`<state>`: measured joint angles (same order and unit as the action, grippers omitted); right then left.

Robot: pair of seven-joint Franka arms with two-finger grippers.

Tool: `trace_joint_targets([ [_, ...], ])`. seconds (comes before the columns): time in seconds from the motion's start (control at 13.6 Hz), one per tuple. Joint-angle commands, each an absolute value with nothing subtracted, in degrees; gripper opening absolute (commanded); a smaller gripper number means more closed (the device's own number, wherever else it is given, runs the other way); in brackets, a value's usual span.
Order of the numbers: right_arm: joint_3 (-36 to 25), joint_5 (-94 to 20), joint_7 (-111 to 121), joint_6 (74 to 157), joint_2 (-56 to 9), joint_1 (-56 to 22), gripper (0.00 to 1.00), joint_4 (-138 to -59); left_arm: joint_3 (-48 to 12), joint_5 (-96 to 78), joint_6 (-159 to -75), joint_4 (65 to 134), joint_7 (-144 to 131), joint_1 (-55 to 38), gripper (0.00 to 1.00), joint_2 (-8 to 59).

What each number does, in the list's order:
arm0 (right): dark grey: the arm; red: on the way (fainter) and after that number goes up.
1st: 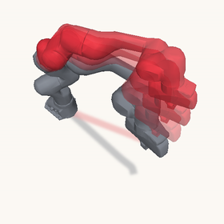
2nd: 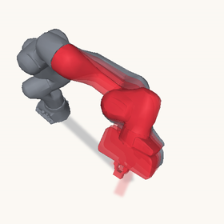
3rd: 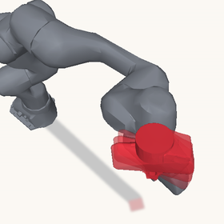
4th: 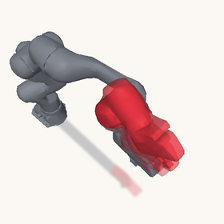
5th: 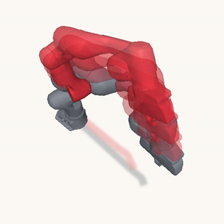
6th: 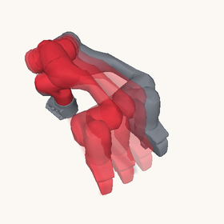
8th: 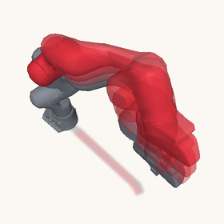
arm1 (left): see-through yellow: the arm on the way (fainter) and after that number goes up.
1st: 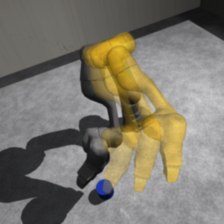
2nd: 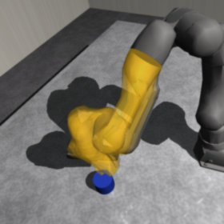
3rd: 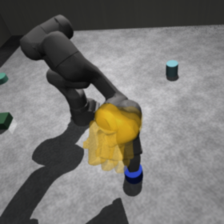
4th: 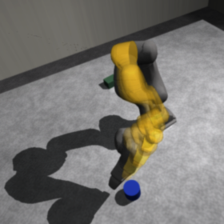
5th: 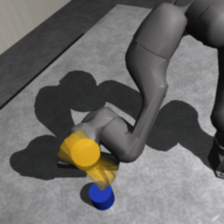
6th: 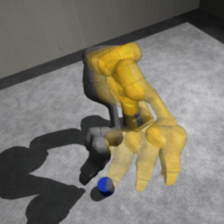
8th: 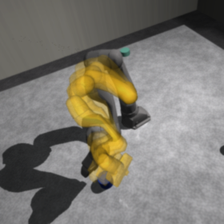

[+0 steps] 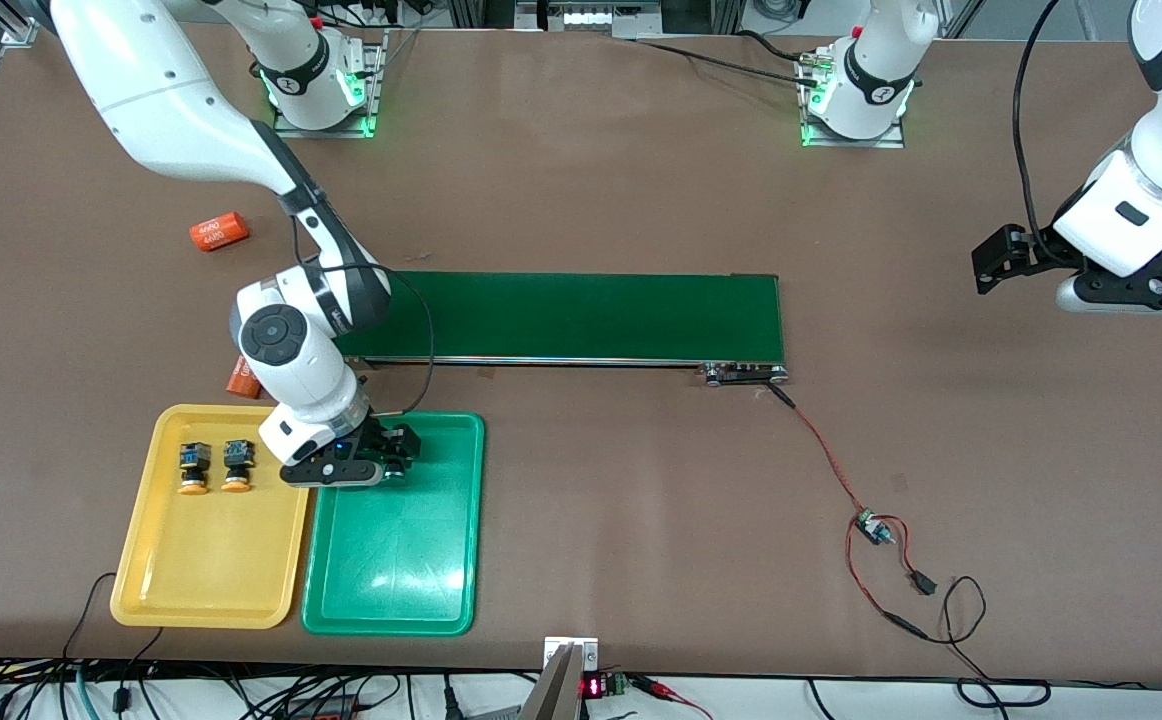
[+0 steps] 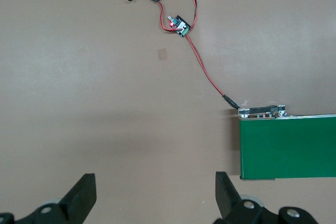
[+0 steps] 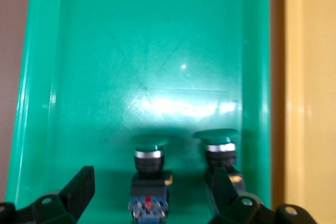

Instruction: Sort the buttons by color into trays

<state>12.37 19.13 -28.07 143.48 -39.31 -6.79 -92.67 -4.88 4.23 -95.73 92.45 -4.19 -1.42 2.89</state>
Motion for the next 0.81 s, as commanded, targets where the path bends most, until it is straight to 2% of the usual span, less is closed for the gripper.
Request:
trace_joint_targets([
  [0.0, 11.86, 18.90, -27.33, 134.51, -32.63, -7.21, 1.00, -93.69, -5.27, 4.39, -94.39, 90.97, -4.22, -1.23, 1.00, 3.25],
  [0.37, 12.13, 18.63, -27.25, 118.16, -21.12, -6.94, 1.00, -95.27, -5.27, 4.40, -94.31, 90.97, -4.22, -1.41, 1.00, 3.25],
  [0.59, 12.04, 10.65, -24.28, 111.73, -15.23, -4.23, 1.00, -95.80, -5.27, 4.39, -94.31, 90.97, -4.31, -1.41, 1.00, 3.16],
  [0.74, 12.04, 9.76, -19.36, 107.07, -11.36, -1.51, 1.00, -96.50, -5.27, 4.39, -94.31, 90.97, -4.31, -1.41, 1.00, 3.16],
])
